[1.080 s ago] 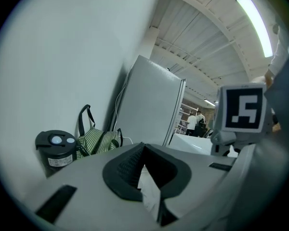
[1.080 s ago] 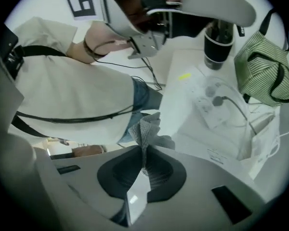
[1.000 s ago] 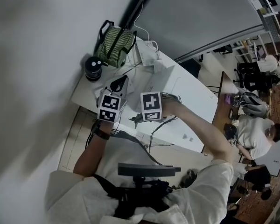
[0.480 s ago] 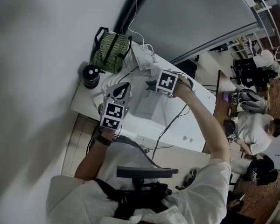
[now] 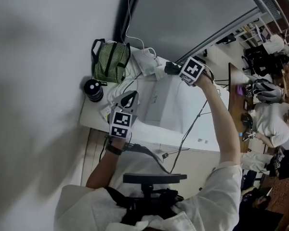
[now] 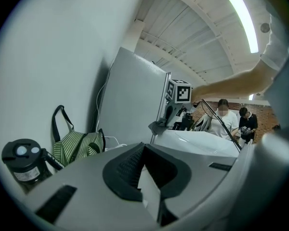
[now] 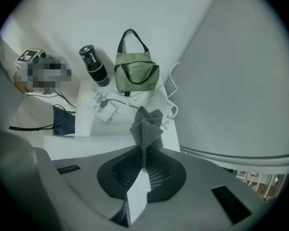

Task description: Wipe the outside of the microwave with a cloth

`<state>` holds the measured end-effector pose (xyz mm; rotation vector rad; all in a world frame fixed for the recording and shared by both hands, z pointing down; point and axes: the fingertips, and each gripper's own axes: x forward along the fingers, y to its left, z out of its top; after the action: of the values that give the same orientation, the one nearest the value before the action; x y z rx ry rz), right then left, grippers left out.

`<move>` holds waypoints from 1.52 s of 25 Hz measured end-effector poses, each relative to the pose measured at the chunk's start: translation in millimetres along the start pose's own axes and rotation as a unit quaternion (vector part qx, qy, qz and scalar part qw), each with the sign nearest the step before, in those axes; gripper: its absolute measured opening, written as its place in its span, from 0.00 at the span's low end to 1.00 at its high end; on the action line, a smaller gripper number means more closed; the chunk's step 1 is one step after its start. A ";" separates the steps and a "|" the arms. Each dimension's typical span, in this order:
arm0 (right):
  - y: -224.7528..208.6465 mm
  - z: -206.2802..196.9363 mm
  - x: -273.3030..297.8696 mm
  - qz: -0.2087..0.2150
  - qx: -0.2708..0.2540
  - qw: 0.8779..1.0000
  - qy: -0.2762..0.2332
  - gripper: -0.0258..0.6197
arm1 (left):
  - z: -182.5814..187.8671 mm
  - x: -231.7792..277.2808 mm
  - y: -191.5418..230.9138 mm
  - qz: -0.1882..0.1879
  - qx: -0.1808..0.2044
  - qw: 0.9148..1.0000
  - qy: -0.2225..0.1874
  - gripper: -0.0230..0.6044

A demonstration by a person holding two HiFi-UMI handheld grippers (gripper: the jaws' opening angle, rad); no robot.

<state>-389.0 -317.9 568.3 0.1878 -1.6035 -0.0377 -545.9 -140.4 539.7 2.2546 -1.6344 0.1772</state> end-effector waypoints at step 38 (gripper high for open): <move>-70.6 -717.8 -26.9 -0.067 0.175 0.937 -0.294 0.07 | 7.1 229.3 -683.3 -0.044 0.155 0.985 0.063 0.08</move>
<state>332.7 -317.5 563.0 0.6082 -2.1870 0.0963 170.3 -161.3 461.5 2.4776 -1.5248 0.5760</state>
